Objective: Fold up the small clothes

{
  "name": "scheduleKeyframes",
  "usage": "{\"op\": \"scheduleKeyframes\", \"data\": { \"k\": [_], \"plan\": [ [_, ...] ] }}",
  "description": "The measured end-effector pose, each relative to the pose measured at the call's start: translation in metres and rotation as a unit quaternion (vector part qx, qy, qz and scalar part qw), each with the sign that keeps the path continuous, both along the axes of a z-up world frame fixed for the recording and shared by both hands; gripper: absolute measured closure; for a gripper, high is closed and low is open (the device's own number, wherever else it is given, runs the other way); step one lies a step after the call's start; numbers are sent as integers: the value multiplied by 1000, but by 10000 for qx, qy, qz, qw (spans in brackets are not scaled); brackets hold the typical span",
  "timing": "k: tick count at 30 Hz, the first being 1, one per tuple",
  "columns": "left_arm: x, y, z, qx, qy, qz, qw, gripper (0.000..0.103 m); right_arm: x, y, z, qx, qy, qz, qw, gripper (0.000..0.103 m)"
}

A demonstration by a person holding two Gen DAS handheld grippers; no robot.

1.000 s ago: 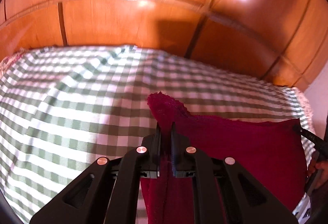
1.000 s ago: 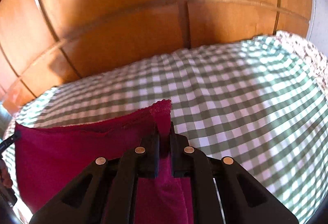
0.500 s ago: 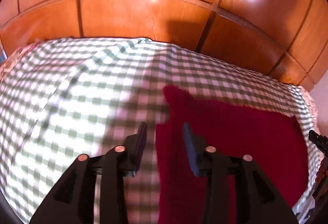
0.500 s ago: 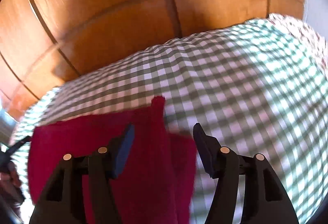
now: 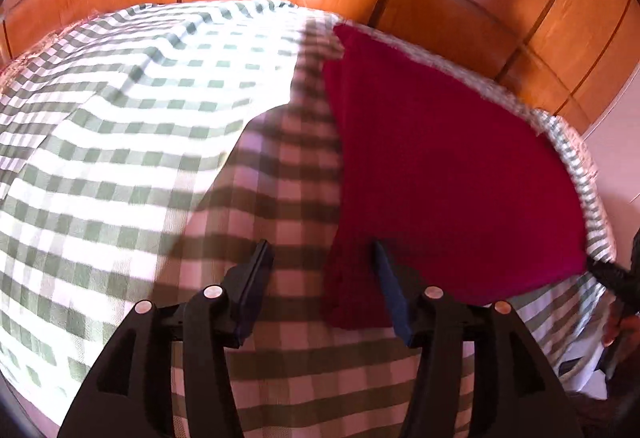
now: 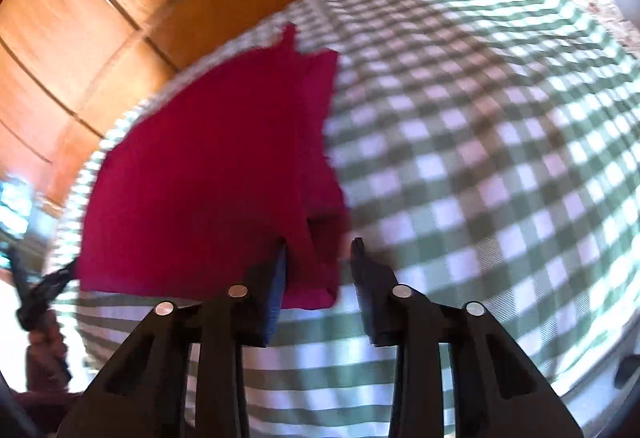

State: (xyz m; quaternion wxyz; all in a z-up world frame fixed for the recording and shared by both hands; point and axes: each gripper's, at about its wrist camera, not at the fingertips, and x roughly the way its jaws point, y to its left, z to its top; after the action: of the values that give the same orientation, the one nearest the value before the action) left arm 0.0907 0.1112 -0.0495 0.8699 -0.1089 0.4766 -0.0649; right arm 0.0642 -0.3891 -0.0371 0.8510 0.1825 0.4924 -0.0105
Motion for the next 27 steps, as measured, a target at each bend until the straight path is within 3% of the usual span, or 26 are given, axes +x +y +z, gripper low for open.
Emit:
{"op": "scheduleKeyframes", "data": {
  "k": [5, 7, 10, 11, 12, 13, 16, 21, 25, 27],
  "plan": [
    [-7, -6, 11, 452, -170, 86, 9988, 52, 3, 5, 3, -336, -50, 63, 9994, 70],
    [-15, -8, 20, 475, -310, 149, 9983, 52, -1, 7, 13, -688, -82, 48, 9976, 60],
    [-19, -13, 34, 486, -477, 198, 9975, 51, -4, 25, 36, -1228, -406, 122, 9915, 58],
    [-21, -14, 37, 523, -527, 232, 9970, 50, -4, 34, 44, -1285, -550, 188, 9900, 57],
    [-22, -17, 42, 568, -575, 248, 9964, 50, -3, 42, 50, -1319, -672, 263, 9886, 44],
    [-22, -18, 45, 607, -611, 268, 9959, 46, -1, 52, 55, -1374, -800, 356, 9866, 38],
    [-24, -26, 52, 776, -743, 279, 9938, 42, 10, 91, 64, -1554, -1062, 804, 9788, 35],
    [-18, -36, 53, 932, -745, 212, 9926, 42, 33, 128, 53, -1569, -997, 1080, 9766, 35],
    [-16, -37, 51, 1006, -711, 223, 9921, 42, 45, 129, 24, -1625, -607, 1086, 9788, 35],
    [-14, -38, 50, 1049, -694, 238, 9918, 42, 42, 122, 14, -1426, -669, 1066, 9817, 34]
  ]
}}
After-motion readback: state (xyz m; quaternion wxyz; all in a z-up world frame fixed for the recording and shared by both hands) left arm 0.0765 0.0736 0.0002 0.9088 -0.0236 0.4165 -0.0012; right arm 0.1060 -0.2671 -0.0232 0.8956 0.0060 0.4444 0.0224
